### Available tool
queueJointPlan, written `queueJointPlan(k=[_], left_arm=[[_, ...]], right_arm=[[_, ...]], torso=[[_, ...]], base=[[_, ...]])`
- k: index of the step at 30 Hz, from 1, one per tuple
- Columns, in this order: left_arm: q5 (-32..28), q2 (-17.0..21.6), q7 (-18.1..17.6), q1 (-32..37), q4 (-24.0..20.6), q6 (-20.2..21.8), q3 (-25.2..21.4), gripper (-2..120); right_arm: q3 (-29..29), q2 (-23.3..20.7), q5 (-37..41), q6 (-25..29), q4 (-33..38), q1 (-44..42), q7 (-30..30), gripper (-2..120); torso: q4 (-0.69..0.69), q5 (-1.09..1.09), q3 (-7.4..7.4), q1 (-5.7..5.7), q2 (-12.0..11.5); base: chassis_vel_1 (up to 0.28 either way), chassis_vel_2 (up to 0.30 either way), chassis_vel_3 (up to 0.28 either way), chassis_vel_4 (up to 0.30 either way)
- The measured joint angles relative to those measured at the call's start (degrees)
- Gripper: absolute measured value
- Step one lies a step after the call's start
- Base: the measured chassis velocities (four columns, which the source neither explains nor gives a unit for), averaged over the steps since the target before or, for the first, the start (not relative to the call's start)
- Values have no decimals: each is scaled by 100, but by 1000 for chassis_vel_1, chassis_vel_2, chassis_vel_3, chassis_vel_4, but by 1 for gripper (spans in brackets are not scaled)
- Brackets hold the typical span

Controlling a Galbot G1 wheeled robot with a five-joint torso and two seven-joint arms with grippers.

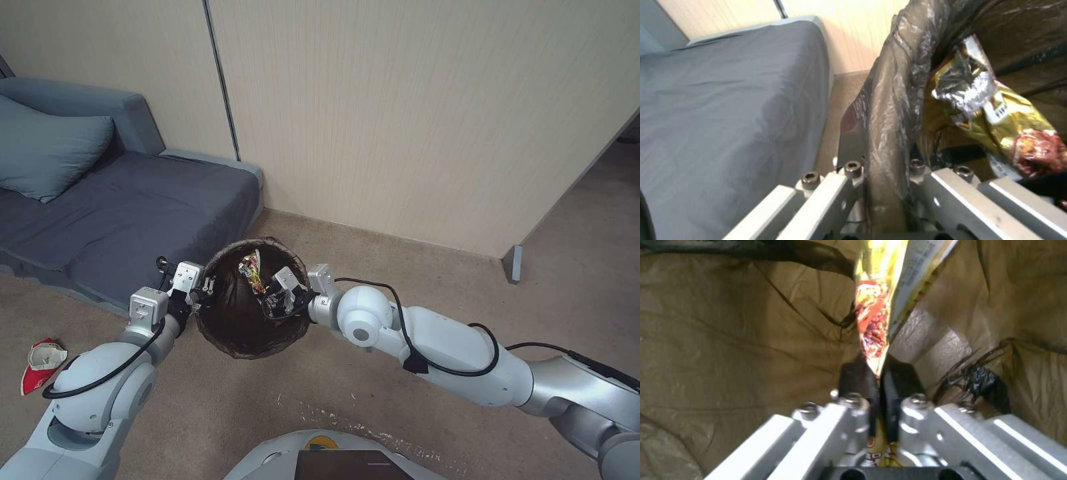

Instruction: Pick up the trash bin, then pick up the garbage from the floor and place it into the trash bin.

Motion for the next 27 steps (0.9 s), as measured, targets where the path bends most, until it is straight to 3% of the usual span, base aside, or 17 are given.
queueJointPlan(k=[10,13,15,18,22,27], left_arm=[[4,-35,-1,-7,31,0,-1,0],[22,-66,0,-8,36,0,10,0],[22,-69,1,-11,37,0,12,0],[23,-77,16,-45,69,0,14,0],[23,-81,18,-64,80,0,16,0],[23,-93,17,-69,91,0,16,0]], right_arm=[[33,66,40,153,-2,14,96,37],[85,56,141,249,15,66,115,53],[99,56,171,252,18,72,116,55],[164,48,318,268,60,106,133,71],[186,35,358,288,77,108,125,86],[198,39,366,324,61,94,94,98]], torso=[[0,0,0,0,0],[0,0,0,0,0],[0,0,0,0,0],[0,1,0,0,0],[1,1,0,0,0],[0,1,0,0,0]], base=[[0,0,0,0],[0,0,0,0],[0,0,0,0],[0,0,0,0],[0,0,0,0],[0,0,0,0]])
